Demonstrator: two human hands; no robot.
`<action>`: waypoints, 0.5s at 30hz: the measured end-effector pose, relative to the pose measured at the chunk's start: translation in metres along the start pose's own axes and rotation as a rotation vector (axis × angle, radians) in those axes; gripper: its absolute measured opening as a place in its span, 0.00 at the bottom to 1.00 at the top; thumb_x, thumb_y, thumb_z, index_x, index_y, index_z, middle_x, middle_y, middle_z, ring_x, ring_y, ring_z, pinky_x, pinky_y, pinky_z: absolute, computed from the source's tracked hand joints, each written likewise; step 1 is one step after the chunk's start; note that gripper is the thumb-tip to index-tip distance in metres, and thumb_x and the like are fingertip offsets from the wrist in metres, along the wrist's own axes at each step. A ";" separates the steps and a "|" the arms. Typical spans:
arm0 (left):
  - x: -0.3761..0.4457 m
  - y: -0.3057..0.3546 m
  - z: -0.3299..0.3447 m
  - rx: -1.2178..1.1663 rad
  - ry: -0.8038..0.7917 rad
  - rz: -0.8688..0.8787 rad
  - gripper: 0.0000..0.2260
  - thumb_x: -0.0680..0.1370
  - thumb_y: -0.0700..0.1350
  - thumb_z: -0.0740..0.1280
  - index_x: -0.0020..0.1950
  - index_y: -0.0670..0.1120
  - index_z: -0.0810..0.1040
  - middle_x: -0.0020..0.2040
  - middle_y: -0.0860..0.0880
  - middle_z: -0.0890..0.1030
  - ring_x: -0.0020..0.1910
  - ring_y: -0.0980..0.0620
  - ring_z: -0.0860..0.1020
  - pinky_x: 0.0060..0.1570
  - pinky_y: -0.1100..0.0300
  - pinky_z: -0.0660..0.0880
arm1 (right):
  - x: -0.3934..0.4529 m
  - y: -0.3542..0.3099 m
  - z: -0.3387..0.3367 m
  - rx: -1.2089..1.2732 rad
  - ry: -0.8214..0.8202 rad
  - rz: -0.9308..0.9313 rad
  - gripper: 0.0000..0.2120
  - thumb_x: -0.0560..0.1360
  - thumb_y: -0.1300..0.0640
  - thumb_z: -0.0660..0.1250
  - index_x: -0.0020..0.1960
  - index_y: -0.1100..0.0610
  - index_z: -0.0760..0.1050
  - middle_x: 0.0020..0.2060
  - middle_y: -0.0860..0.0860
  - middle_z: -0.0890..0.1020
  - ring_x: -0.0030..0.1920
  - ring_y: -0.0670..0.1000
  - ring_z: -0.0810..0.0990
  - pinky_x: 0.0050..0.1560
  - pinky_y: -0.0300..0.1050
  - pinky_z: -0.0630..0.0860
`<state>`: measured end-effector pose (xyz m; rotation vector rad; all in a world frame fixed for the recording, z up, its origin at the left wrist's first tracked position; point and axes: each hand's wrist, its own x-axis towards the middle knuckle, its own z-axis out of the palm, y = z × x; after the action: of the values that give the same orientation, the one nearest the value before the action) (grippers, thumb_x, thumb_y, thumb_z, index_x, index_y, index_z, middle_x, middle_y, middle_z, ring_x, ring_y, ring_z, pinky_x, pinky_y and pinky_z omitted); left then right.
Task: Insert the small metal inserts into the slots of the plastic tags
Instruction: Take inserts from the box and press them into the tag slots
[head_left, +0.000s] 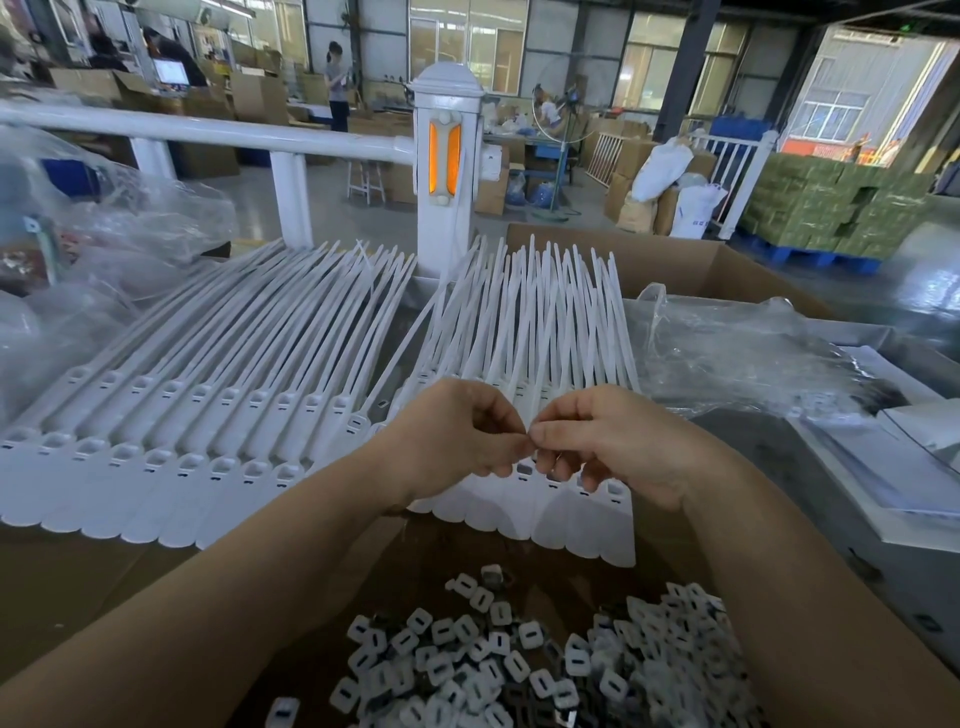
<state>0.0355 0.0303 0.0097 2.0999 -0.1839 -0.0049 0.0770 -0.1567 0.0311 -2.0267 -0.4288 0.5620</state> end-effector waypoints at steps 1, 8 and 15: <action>0.000 0.000 0.000 -0.014 -0.004 0.002 0.04 0.75 0.45 0.74 0.44 0.47 0.82 0.36 0.50 0.84 0.34 0.58 0.81 0.37 0.69 0.77 | 0.000 0.000 0.000 0.002 -0.001 0.001 0.05 0.79 0.59 0.68 0.49 0.59 0.81 0.35 0.50 0.85 0.32 0.45 0.80 0.30 0.36 0.75; 0.002 -0.001 -0.003 -0.150 -0.037 -0.004 0.04 0.75 0.41 0.74 0.47 0.42 0.81 0.37 0.48 0.85 0.37 0.55 0.82 0.43 0.63 0.80 | 0.002 0.003 -0.002 0.121 -0.036 0.016 0.06 0.79 0.58 0.68 0.49 0.60 0.81 0.34 0.52 0.84 0.31 0.45 0.79 0.28 0.36 0.73; 0.001 0.000 -0.003 -0.252 -0.028 0.002 0.06 0.75 0.39 0.73 0.48 0.41 0.78 0.38 0.46 0.85 0.36 0.53 0.82 0.41 0.63 0.80 | 0.002 0.004 0.000 0.136 -0.082 0.044 0.05 0.79 0.60 0.67 0.49 0.62 0.80 0.32 0.52 0.82 0.29 0.45 0.77 0.25 0.35 0.70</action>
<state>0.0368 0.0332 0.0110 1.8493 -0.1921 -0.0541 0.0791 -0.1576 0.0272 -1.8914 -0.3853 0.6855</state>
